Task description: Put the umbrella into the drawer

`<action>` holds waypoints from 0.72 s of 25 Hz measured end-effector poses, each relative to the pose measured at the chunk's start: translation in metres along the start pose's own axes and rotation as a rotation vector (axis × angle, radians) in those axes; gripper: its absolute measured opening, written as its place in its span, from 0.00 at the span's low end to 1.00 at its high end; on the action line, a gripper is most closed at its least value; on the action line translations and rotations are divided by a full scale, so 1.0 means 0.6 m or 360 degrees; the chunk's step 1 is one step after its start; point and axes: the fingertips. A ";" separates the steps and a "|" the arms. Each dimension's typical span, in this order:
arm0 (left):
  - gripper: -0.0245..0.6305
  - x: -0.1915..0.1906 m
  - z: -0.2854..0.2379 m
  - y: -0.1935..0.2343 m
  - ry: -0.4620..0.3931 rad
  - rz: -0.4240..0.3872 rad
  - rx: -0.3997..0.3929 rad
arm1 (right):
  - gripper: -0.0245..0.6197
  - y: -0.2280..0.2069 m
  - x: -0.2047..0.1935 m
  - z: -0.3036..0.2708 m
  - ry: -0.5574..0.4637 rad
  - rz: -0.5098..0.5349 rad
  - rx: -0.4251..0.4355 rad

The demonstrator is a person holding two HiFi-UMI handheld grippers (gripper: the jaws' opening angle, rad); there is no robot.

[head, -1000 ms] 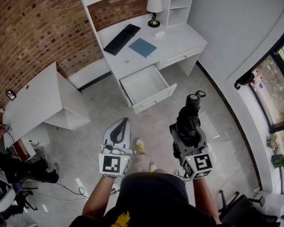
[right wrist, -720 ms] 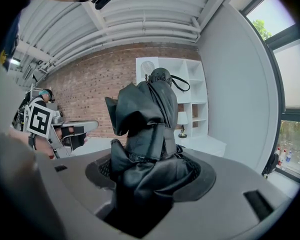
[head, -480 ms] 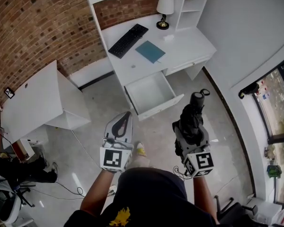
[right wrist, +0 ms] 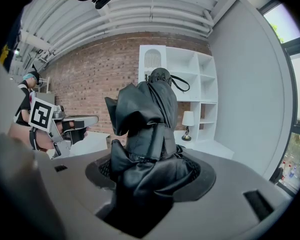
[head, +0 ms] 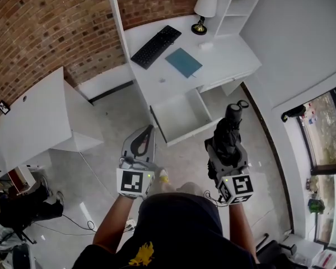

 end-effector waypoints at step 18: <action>0.07 -0.099 -0.068 0.091 0.0133 0.0025 0.0217 | 0.44 -0.035 -0.059 -0.172 0.0145 0.0071 0.0262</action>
Point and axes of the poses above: the fingertips, and each gripper's own axes: z backward along the fingers, y to its left, x out of its top, and after that the axes turned 11 degrees about -y, right-handed
